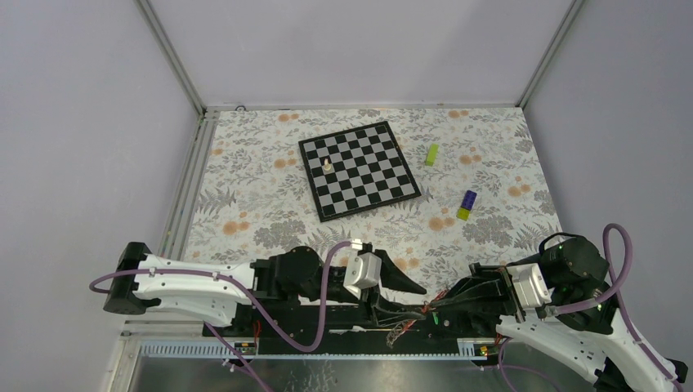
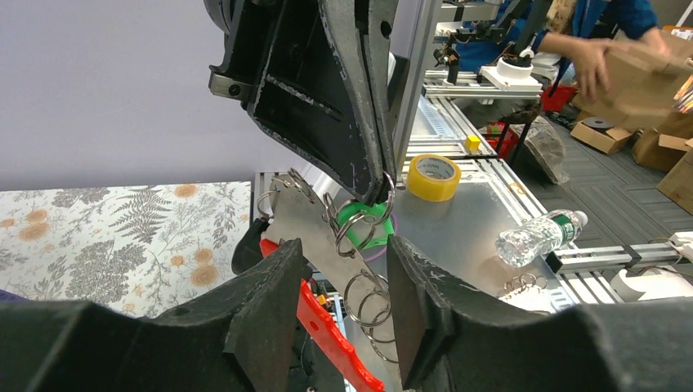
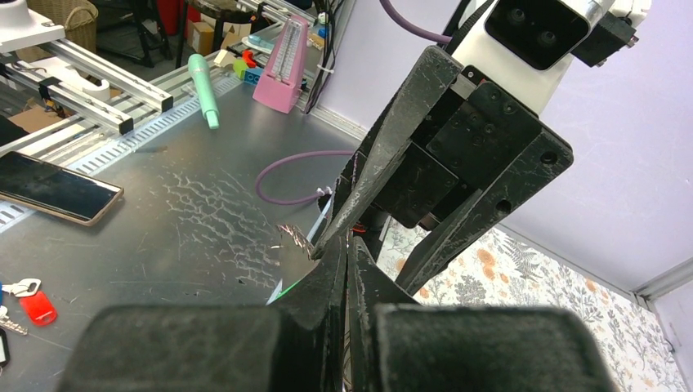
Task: Remove the keys from the keyring
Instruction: Remove the key from the keyring.
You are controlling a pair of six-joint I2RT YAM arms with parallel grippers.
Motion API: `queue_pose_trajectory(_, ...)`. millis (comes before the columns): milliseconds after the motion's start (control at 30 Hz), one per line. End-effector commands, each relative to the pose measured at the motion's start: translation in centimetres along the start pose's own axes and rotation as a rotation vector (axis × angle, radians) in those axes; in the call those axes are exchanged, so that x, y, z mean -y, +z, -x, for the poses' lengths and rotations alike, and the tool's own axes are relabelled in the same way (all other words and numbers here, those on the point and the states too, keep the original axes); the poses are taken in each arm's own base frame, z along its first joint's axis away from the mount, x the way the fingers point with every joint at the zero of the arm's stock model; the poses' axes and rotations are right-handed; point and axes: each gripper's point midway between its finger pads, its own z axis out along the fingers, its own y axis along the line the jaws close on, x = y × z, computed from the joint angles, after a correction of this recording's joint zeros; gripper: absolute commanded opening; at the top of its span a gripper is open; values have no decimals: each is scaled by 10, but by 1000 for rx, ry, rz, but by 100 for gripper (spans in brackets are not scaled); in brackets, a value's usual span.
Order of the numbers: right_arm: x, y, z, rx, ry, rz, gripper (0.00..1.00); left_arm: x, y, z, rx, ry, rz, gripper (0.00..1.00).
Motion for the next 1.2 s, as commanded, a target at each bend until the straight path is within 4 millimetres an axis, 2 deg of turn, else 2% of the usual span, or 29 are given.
queue_pose_trajectory(0,4,2,13,39,-44,1,0,10,7,39,102,19,-45,47)
queue_pose_trajectory(833,6,2,9,35,-46,-19,0,17,12,38,98,14,-92,39)
queue_pose_trajectory(1167,10,-1,11,38,-73,-53,0,20,12,35,83,12,-108,31)
